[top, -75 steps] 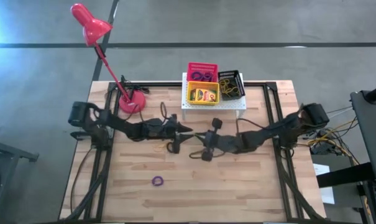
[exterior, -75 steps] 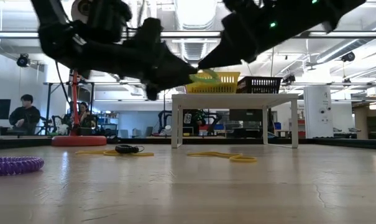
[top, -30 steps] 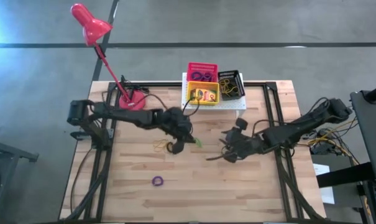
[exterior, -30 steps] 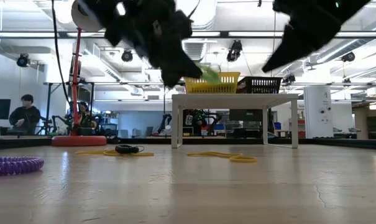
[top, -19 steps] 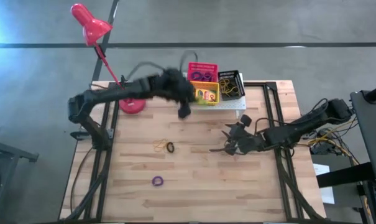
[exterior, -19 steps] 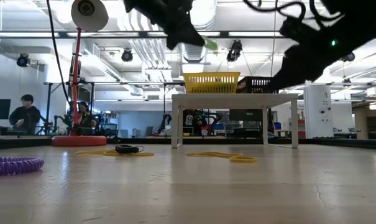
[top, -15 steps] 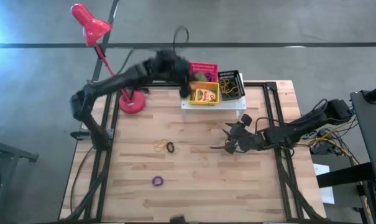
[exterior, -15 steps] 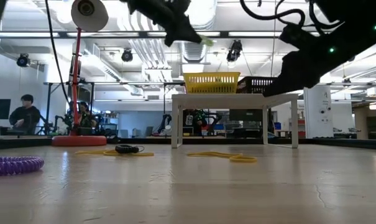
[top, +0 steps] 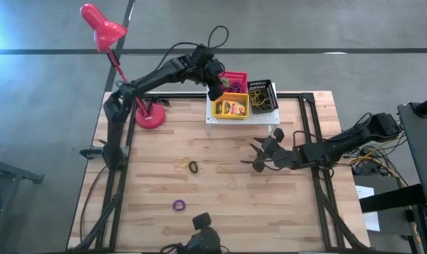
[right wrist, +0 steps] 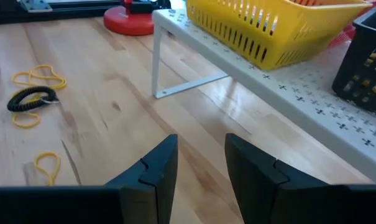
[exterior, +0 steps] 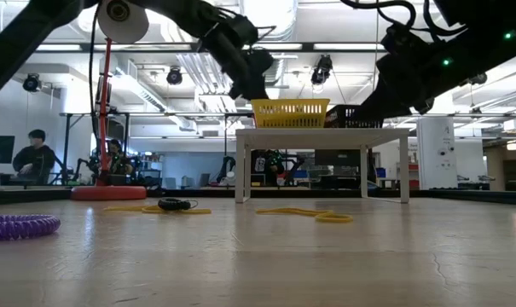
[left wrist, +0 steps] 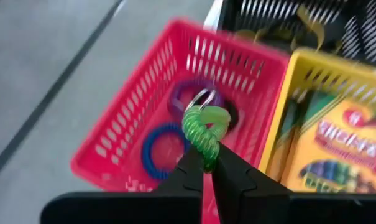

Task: Pick & Place Office Desk Supplies
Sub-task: Put the green spring keychain into the red bin on the shelf, then adjust the bins on the shelf

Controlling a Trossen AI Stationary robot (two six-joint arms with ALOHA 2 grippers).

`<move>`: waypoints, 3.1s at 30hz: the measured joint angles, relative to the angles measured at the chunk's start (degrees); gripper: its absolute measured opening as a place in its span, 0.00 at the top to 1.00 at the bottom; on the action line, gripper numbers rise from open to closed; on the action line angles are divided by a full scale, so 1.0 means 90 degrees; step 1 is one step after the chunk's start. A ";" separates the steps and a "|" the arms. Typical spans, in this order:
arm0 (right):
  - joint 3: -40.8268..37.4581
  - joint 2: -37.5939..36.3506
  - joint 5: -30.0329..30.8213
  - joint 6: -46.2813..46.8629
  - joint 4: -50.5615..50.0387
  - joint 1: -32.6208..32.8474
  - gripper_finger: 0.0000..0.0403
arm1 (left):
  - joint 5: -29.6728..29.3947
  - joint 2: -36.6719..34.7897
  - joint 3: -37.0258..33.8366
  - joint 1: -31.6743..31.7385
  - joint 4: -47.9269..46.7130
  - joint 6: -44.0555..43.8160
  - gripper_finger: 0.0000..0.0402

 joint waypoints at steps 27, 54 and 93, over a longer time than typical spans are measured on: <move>-0.0039 0.0005 -0.0177 0.0284 0.0146 0.0005 0.69 | 0.0259 0.0097 0.0186 -0.0292 -0.0680 -0.0710 0.90; -0.0014 -0.0013 -0.0183 0.0211 0.0065 0.0007 0.69 | -0.1174 -0.0051 0.0206 0.0479 -0.2283 -0.0353 0.98; 0.4888 0.0629 -0.5243 -0.1555 -0.6747 -0.7257 0.70 | -0.0748 -0.0065 -0.1044 0.0531 0.0820 0.0688 0.99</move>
